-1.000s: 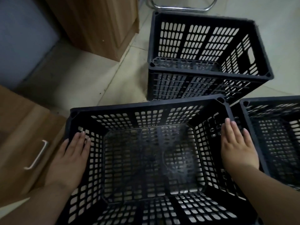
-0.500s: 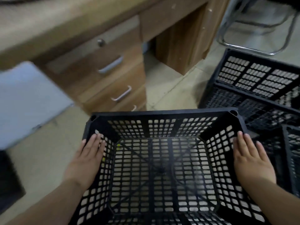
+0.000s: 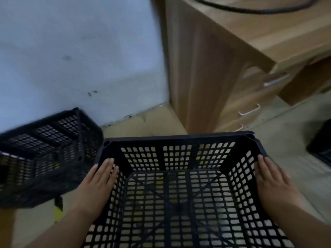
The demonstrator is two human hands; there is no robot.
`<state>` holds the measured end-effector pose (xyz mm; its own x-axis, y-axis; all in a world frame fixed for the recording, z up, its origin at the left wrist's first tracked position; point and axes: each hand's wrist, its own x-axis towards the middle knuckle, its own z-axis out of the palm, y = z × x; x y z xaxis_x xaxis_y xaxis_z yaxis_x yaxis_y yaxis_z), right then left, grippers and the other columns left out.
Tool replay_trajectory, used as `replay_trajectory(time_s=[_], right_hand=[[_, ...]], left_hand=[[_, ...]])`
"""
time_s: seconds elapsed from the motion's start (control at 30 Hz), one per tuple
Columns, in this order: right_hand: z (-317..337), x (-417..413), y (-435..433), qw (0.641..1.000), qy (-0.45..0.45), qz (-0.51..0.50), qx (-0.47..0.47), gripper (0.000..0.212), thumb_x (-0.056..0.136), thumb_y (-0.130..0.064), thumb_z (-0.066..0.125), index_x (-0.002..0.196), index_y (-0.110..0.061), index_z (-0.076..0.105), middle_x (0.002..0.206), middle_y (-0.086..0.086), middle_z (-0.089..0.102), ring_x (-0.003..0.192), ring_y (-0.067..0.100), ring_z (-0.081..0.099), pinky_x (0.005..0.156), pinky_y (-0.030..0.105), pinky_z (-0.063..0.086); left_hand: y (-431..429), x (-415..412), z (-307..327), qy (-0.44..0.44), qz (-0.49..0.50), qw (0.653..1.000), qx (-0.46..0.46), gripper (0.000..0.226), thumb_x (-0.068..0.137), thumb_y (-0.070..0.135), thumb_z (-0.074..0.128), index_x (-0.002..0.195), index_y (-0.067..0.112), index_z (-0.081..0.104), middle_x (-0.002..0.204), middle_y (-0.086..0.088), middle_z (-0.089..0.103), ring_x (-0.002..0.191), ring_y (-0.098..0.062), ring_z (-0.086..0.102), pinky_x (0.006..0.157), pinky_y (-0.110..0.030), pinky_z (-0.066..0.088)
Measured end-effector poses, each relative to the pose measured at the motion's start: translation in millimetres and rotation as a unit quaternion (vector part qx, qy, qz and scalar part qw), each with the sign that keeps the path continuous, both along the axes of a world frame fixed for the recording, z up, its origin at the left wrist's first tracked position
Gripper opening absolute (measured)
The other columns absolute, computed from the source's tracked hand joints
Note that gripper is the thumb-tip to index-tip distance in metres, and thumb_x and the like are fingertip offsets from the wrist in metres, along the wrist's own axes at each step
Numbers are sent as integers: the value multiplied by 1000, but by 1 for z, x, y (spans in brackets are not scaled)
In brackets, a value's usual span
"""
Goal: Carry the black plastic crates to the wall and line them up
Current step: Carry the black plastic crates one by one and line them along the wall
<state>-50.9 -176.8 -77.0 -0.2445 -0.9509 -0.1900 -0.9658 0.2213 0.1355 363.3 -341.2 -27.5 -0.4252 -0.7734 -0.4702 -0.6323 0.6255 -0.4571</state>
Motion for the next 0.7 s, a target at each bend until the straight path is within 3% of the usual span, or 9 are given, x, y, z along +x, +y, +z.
replay_trajectory(time_s=[0.07, 0.13, 0.2, 0.33, 0.47, 0.5, 0.53, 0.6, 0.7], right_hand=[[8, 36, -32, 998, 49, 19, 19, 60, 77, -7, 31, 137, -6, 36, 152, 14, 21, 133, 16, -41, 108, 35, -29], [0, 53, -55, 1000, -28, -10, -10, 57, 71, -7, 32, 123, 3, 51, 153, 18, 24, 144, 16, -20, 115, 35, -16], [-1, 71, -78, 999, -11, 11, -51, 55, 68, -8, 31, 116, 7, 52, 157, 15, 11, 146, 17, -8, 117, 35, -8], [4, 95, -128, 999, 14, 7, -40, 53, 66, -6, 33, 105, 13, 63, 126, 26, 56, 146, 16, -9, 117, 32, -8], [7, 96, -171, 997, 72, 4, 14, 51, 67, -4, 39, 111, 11, 60, 128, 26, 54, 145, 17, -15, 116, 33, -12], [9, 98, -184, 994, 99, 13, 48, 54, 70, -3, 41, 122, 7, 54, 139, 24, 43, 142, 17, -27, 114, 33, -20], [12, 98, -199, 989, 135, 39, 50, 60, 78, -4, 38, 138, -2, 35, 150, 19, 20, 130, 18, -46, 106, 35, -32], [19, 103, -230, 974, 189, 99, 74, 58, 90, -16, 16, 138, -16, -17, 145, 8, -31, 91, 23, -69, 81, 38, -45], [27, 104, -281, 975, 126, -6, 183, 53, 90, -18, 4, 132, -16, -30, 137, 8, -44, 89, 23, -68, 74, 38, -44]], left_hand=[[-24, 31, 5, 4, 9, 1000, 0, 65, 98, 20, 20, 133, 8, -34, 136, -13, -44, 125, -26, -39, 99, -39, -35], [-45, 57, 6, 3, 14, 1000, 4, 66, 98, 17, 20, 134, 8, -34, 136, -13, -44, 126, -26, -39, 105, -41, -25], [-70, 80, 6, 14, 9, 1000, 9, 66, 97, 15, 21, 134, 8, -34, 134, -13, -48, 126, -26, -40, 101, -39, -34], [-116, 107, -3, 39, 10, 999, 11, 67, 97, 13, 21, 130, 8, -36, 126, -14, -52, 126, -26, -41, 81, -40, -46], [-160, 113, -12, 20, 17, 1000, -13, 72, 96, 13, 26, 130, 7, -37, 128, -15, -51, 126, -27, -41, 83, -41, -45], [-171, 114, -15, 25, 21, 999, -18, 72, 96, 14, 26, 130, 7, -37, 129, -15, -51, 126, -27, -42, 84, -41, -45], [-181, 114, -19, 33, 28, 999, -19, 72, 96, 15, 26, 129, 8, -38, 129, -15, -51, 124, -27, -44, 83, -40, -46], [-202, 114, -25, 43, 40, 998, -18, 71, 96, 18, 24, 128, 8, -38, 129, -15, -51, 119, -27, -47, 81, -39, -49], [-236, 108, -35, 55, 37, 998, -16, 69, 96, 19, 22, 126, 8, -39, 130, -15, -50, 119, -27, -47, 81, -39, -49]])
